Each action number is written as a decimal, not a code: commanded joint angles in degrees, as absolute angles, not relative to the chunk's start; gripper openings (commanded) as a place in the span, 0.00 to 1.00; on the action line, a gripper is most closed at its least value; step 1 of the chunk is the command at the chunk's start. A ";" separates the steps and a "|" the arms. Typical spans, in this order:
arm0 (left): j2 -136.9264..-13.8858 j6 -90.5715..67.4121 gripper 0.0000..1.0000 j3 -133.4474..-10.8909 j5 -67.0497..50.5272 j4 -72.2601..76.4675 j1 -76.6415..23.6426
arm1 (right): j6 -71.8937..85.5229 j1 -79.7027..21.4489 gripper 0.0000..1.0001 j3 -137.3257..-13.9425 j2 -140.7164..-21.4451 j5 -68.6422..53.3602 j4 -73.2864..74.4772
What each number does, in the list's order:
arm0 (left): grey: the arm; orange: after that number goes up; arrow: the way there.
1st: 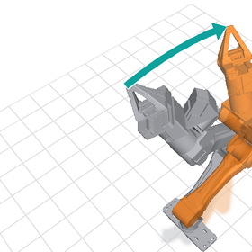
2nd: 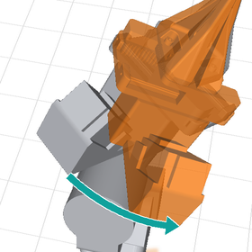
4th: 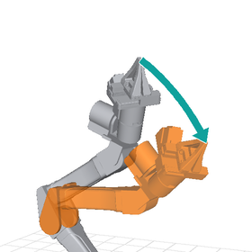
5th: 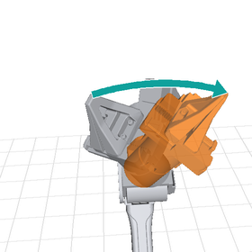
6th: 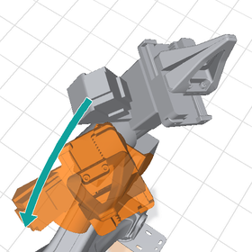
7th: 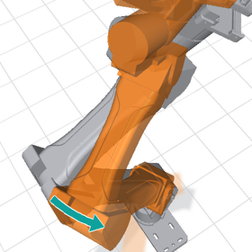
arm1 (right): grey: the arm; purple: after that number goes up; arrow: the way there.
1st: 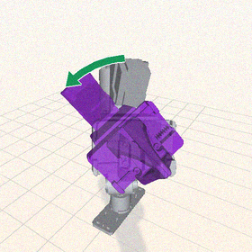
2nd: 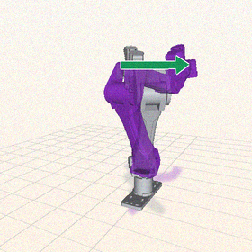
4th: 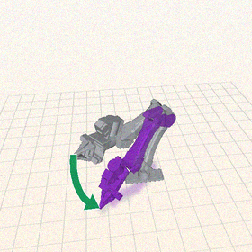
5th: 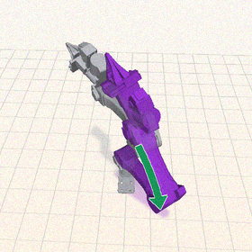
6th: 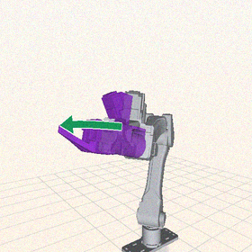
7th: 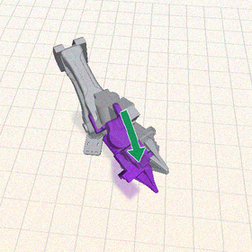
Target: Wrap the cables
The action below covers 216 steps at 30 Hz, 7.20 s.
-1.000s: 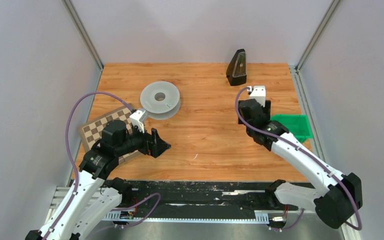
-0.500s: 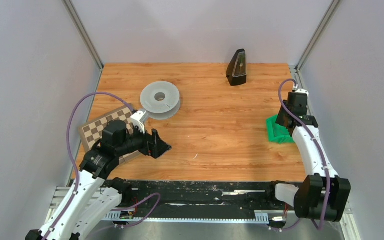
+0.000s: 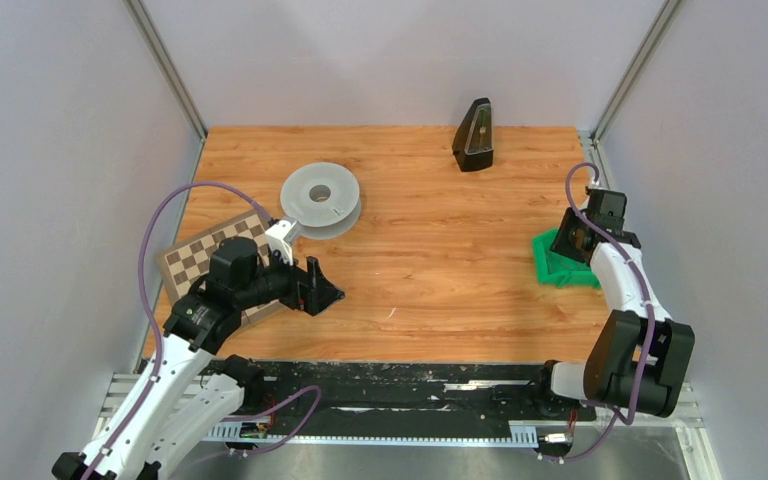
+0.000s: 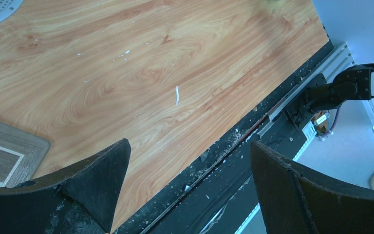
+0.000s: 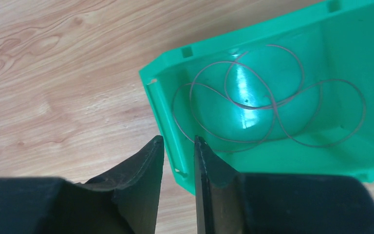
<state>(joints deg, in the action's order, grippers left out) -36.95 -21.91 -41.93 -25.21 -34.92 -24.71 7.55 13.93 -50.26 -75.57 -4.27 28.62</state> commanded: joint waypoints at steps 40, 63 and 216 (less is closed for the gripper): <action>-39.17 -21.86 1.00 -42.54 -25.02 -33.83 -24.39 | 7.34 21.60 0.00 -46.76 -82.44 -22.55 18.58; -39.34 -21.90 1.00 -42.61 -25.24 -33.76 -24.43 | 8.13 22.11 0.48 -49.27 -81.44 -24.98 21.60; -93.08 46.58 0.00 -47.99 28.96 23.59 -35.27 | 15.17 -16.52 0.00 -68.10 -35.14 -13.70 30.53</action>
